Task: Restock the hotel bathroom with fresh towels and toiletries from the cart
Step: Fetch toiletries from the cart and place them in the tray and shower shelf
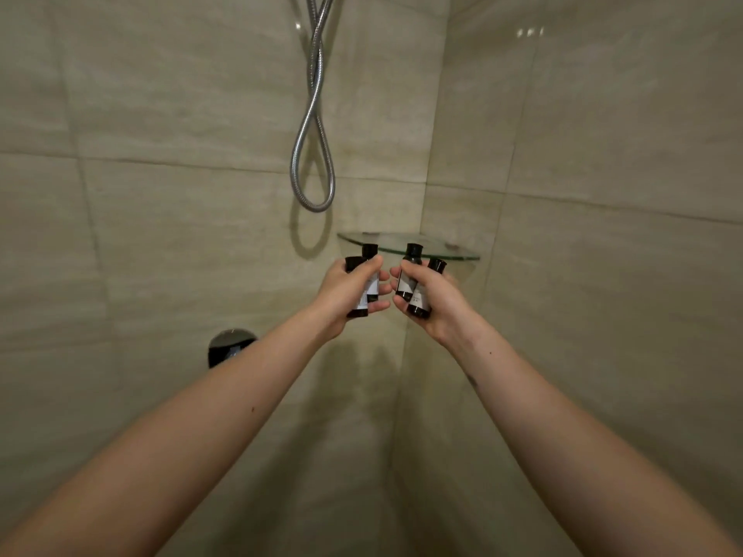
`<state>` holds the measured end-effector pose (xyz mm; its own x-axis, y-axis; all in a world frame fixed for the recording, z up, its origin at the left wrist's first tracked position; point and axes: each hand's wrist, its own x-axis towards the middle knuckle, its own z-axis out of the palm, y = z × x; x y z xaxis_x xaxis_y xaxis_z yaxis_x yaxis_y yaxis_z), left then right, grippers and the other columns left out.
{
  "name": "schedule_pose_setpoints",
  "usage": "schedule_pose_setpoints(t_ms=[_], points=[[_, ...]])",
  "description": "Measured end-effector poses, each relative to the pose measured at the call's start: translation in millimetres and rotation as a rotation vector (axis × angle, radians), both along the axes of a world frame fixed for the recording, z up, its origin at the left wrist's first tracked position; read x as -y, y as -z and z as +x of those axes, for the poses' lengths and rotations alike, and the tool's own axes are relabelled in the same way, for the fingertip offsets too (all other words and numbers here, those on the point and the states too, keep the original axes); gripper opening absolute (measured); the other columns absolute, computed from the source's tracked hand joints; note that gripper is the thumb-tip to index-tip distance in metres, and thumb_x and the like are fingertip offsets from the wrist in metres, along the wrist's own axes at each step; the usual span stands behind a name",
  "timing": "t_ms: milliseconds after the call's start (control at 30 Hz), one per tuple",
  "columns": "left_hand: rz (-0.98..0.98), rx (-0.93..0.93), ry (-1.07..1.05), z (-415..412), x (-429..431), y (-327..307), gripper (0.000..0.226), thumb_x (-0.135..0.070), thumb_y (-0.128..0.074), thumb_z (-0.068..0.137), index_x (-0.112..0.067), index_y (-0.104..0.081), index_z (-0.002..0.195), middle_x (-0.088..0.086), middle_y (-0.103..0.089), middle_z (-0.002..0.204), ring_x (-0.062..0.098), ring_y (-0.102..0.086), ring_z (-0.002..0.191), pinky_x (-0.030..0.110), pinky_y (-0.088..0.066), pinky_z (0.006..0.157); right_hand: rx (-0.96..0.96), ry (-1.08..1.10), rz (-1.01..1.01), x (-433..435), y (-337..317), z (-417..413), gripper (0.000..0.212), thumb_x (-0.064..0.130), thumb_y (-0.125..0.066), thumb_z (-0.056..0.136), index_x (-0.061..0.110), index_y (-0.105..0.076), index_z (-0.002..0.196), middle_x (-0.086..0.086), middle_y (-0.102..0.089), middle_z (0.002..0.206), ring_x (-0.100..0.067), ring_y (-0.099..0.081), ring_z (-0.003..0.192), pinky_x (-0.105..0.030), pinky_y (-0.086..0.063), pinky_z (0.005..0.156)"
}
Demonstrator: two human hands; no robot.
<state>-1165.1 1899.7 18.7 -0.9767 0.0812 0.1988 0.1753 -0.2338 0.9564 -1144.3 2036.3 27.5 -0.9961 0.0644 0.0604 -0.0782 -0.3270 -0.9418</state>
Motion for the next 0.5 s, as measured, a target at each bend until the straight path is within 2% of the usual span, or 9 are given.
schedule_pose_setpoints(t_ms=[100, 200, 400, 500], points=[[-0.027, -0.074, 0.028, -55, 0, -31, 0.031, -0.029, -0.062, 0.095, -0.003, -0.061, 0.112, 0.009, -0.068, 0.096, 0.013, -0.07, 0.076, 0.029, -0.057, 0.061, -0.072, 0.025, 0.017, 0, -30, -48, 0.009, 0.018, -0.066, 0.092, 0.01, -0.067, 0.097, -0.006, -0.071, 0.093, -0.014, -0.068, 0.075, -0.024, -0.054, 0.055], [-0.037, -0.105, 0.048, -100, -6, -53, 0.043, -0.03, -0.063, 0.094, 0.002, -0.056, 0.121, 0.011, -0.067, 0.099, 0.015, -0.071, 0.08, 0.03, -0.057, 0.062, -0.115, 0.056, 0.008, -6, -49, -89, 0.014, 0.017, -0.067, 0.091, 0.01, -0.066, 0.103, -0.005, -0.072, 0.094, -0.014, -0.068, 0.075, -0.024, -0.055, 0.055], [-0.074, -0.165, 0.05, -147, -23, -71, 0.034, -0.029, -0.061, 0.096, -0.005, -0.057, 0.12, 0.009, -0.069, 0.103, 0.013, -0.071, 0.082, 0.028, -0.058, 0.06, -0.154, 0.082, 0.049, -23, -68, -142, 0.023, 0.016, -0.068, 0.091, 0.008, -0.064, 0.113, -0.006, -0.071, 0.099, -0.015, -0.068, 0.079, -0.025, -0.056, 0.056], [-0.074, -0.188, 0.041, -162, -31, -76, 0.03, -0.029, -0.061, 0.096, -0.009, -0.054, 0.117, 0.005, -0.07, 0.1, 0.012, -0.071, 0.082, 0.029, -0.06, 0.062, -0.176, 0.069, 0.098, -32, -72, -161, 0.02, 0.016, -0.067, 0.092, 0.009, -0.064, 0.111, -0.009, -0.071, 0.102, -0.017, -0.068, 0.082, -0.026, -0.056, 0.057]])
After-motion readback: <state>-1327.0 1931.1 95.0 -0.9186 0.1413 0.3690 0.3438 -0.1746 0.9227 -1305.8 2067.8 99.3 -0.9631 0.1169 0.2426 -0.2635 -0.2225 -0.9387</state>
